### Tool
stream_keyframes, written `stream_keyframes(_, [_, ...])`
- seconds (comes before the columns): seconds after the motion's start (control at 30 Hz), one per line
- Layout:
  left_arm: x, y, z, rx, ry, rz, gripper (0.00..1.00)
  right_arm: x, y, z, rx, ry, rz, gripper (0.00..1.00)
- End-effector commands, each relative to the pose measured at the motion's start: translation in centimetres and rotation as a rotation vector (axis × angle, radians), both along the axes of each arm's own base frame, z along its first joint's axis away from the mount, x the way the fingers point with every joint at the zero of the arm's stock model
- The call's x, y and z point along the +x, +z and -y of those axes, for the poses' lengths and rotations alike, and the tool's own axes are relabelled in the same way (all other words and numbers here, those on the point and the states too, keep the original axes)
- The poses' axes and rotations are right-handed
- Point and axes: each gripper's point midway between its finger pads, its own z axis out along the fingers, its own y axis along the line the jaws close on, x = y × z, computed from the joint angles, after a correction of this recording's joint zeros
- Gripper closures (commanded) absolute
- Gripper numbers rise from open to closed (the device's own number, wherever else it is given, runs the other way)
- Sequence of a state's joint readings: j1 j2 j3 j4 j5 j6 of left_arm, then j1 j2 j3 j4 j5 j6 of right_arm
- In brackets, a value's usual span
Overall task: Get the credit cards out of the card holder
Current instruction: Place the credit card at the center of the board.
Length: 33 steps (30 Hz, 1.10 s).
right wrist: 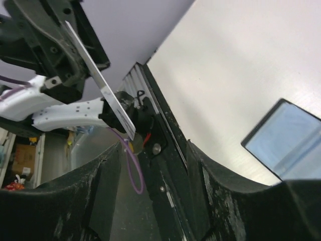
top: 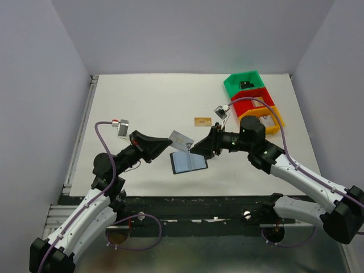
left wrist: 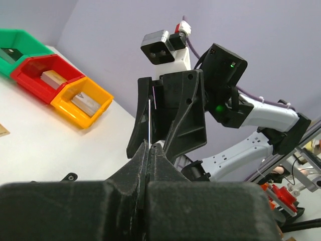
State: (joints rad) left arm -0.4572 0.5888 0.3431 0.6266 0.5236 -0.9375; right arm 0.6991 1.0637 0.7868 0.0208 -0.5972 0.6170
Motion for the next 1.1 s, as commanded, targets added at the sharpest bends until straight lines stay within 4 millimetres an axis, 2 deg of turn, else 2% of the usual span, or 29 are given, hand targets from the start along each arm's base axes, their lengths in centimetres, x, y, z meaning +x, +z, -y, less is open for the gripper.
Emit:
stream_keyframes(0.0, [-0.2,1.7,-0.6,-0.085,0.01,0.031,1.0,-0.4,4.4,-1.3,0.189,0.063,0.062,0.39])
stream_keyframes(0.07, [-0.2,1.7,-0.6,-0.102,0.008,0.026,1.0,-0.4,5.2,-1.6,0.235,0.077,0.072,0.4])
stream_keyframes(0.23, [-0.3,1.9,-0.5,-0.135,-0.016,0.017,1.0,-0.2,5.2,-2.2,0.272,0.096,0.05,0.45])
stream_keyframes(0.4, [-0.2,1.7,-0.5,-0.14,-0.016,0.012,1.0,-0.3,5.1,-2.5,0.285,0.112,0.039,0.6])
stream_keyframes(0.6, [-0.7,1.6,-0.4,-0.12,-0.028,0.04,1.0,-1.0,5.6,-2.3,0.296,0.142,0.058,0.9])
stream_keyframes(0.63, [-0.9,1.4,-0.3,-0.103,-0.037,0.053,0.91,-1.1,5.7,-2.2,0.29,0.15,0.063,0.95])
stream_keyframes(0.7, [-1.0,1.3,-0.2,-0.077,-0.046,0.057,0.58,-1.6,5.8,-2.1,0.271,0.176,0.072,1.0])
stream_keyframes(0.73, [-1.3,1.4,-0.2,-0.066,-0.058,0.07,0.47,-1.7,5.7,-1.9,0.254,0.185,0.077,1.0])
stream_keyframes(0.8, [-1.6,1.5,0.0,-0.037,-0.082,0.081,0.34,-1.8,5.7,-1.5,0.231,0.2,0.083,1.0])
stream_keyframes(0.93, [-2.0,1.3,0.5,0.019,-0.15,0.081,0.3,-2.3,6.0,-0.9,0.201,0.238,0.083,1.0])
stream_keyframes(1.07, [-2.0,1.0,1.0,0.042,-0.211,0.065,0.36,-3.1,6.0,-0.8,0.174,0.299,0.078,1.0])
